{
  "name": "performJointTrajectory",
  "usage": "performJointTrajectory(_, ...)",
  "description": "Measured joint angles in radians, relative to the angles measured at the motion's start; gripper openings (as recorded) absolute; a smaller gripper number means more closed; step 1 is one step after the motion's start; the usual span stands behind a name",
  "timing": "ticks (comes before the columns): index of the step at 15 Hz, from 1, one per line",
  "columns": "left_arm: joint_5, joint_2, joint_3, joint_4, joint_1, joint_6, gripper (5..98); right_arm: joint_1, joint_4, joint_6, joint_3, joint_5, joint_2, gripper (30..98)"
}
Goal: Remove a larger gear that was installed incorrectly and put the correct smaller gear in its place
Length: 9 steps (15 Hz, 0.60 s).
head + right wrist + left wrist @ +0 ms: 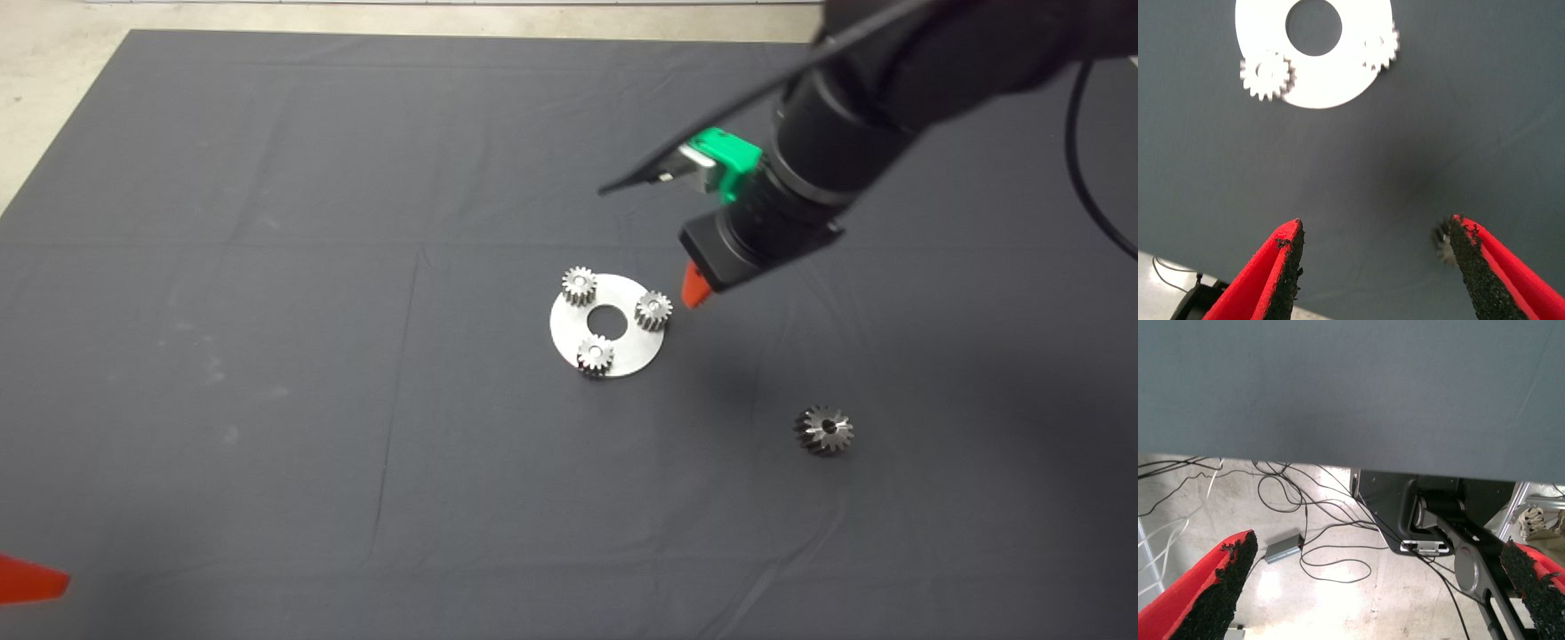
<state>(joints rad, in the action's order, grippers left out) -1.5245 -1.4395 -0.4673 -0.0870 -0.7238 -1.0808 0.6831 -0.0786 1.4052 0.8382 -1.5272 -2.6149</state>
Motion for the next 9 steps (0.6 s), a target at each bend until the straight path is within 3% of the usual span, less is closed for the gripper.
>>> performJointTrajectory(3,-0.001,-0.136,-0.011,-0.017,0.000,-0.074,94.4,0.012,0.012,0.093,-0.179,0.001,0.092,58.2)
performJointTrajectory(5,0.005,-0.211,-0.009,-0.023,0.000,-0.130,94.4,0.013,0.025,0.142,-0.243,-0.003,0.147,58.2)
performJointTrajectory(7,0.005,-0.247,0.014,-0.023,0.000,-0.194,94.4,0.016,0.028,0.197,-0.305,-0.011,0.172,58.2)
performJointTrajectory(9,0.005,-0.254,0.052,-0.026,0.000,-0.220,94.4,0.021,0.038,0.247,-0.361,-0.004,0.177,58.2)
